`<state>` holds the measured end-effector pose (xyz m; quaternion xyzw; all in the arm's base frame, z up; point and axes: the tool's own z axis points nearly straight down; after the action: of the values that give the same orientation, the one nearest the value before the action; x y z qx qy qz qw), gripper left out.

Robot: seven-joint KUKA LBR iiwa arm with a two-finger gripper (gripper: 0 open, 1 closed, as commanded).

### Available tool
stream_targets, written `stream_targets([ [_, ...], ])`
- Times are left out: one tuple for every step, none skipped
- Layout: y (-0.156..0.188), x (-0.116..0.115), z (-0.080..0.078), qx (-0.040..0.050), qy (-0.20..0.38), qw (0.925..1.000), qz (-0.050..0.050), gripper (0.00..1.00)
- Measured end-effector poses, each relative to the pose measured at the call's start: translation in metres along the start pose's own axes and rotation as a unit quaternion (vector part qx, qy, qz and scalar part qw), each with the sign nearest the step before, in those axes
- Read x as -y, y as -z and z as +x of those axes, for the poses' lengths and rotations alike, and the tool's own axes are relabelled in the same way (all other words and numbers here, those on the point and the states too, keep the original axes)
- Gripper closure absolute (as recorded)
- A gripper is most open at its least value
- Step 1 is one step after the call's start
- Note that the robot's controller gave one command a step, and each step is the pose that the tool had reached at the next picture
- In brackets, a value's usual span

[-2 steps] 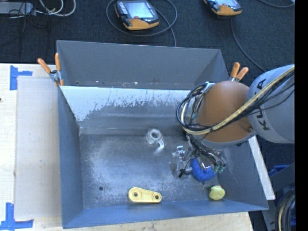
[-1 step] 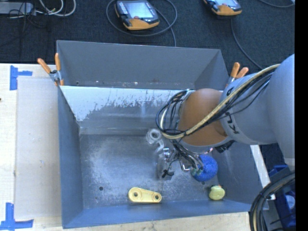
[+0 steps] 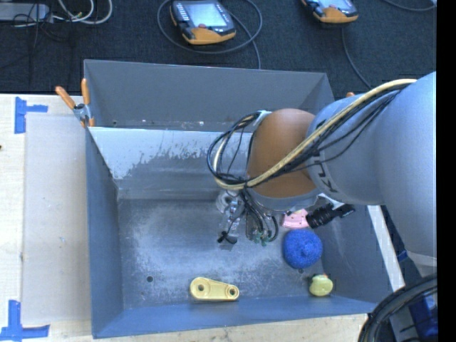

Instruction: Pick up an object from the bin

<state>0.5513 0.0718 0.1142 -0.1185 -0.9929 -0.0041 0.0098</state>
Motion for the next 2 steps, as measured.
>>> stream_targets([
  [0.207,0.000,0.001,0.0040,0.235,0.9721,-0.001,1.00],
  [0.167,0.004,-0.041,0.0034,0.310,0.9508,0.000,1.00],
])
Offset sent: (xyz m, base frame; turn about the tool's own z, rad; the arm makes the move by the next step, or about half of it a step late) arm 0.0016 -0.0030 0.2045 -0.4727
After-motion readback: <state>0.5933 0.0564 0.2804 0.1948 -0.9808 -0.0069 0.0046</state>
